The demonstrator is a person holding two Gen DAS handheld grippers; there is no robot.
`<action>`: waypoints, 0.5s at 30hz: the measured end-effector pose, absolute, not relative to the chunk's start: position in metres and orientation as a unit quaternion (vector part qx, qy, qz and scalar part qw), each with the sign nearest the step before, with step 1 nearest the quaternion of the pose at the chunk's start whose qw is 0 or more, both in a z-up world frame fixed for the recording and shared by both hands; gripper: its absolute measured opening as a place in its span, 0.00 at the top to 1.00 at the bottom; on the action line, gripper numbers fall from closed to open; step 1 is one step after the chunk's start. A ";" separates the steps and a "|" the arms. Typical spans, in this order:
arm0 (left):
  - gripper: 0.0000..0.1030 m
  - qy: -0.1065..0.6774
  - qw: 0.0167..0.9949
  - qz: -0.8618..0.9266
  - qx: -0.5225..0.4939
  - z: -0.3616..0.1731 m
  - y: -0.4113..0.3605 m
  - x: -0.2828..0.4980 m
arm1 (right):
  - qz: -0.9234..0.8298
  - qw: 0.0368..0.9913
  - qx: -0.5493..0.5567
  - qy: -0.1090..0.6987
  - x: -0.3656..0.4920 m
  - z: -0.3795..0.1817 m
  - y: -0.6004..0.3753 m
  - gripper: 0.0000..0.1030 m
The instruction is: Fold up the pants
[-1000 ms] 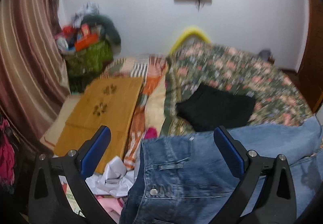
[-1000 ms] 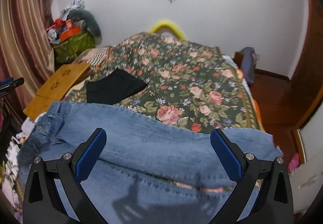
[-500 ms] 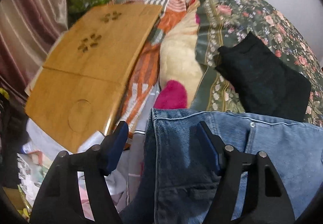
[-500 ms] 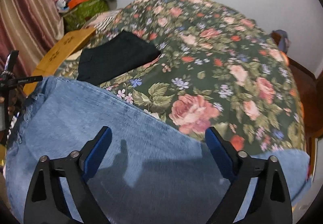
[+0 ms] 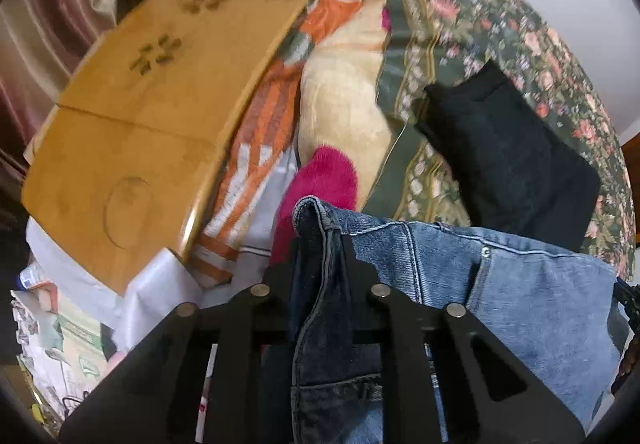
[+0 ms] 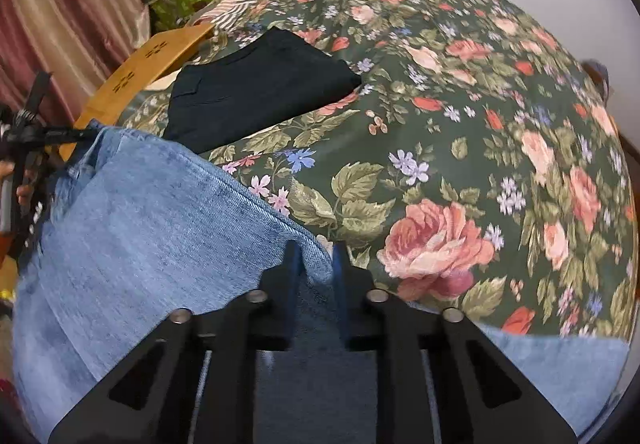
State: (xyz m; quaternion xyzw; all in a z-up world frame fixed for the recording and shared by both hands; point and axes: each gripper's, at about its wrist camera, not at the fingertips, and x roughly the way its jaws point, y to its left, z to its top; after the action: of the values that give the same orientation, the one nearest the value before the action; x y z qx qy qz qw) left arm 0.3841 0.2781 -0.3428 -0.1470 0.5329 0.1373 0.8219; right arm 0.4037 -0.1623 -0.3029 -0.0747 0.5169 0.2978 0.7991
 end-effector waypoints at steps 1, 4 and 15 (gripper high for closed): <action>0.84 0.527 0.827 0.137 -0.138 -0.335 0.275 0.382 | 0.295 0.800 -0.067 0.519 0.406 -0.302 -0.164 0.91; 0.85 0.517 0.837 0.131 -0.120 -0.312 0.268 0.375 | 0.290 0.810 -0.056 0.507 0.401 -0.289 -0.167 0.93; 0.85 0.446 0.889 0.085 -0.068 -0.218 0.236 0.294 | 0.291 0.841 -0.047 0.453 0.324 -0.210 -0.188 0.94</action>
State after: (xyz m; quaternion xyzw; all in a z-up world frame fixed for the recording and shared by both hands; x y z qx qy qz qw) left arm 0.2942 0.2362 -0.2176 -0.0676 0.4457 0.0849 0.8886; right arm 0.3241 -0.1876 -0.2105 -0.0467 0.4534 0.2905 0.8413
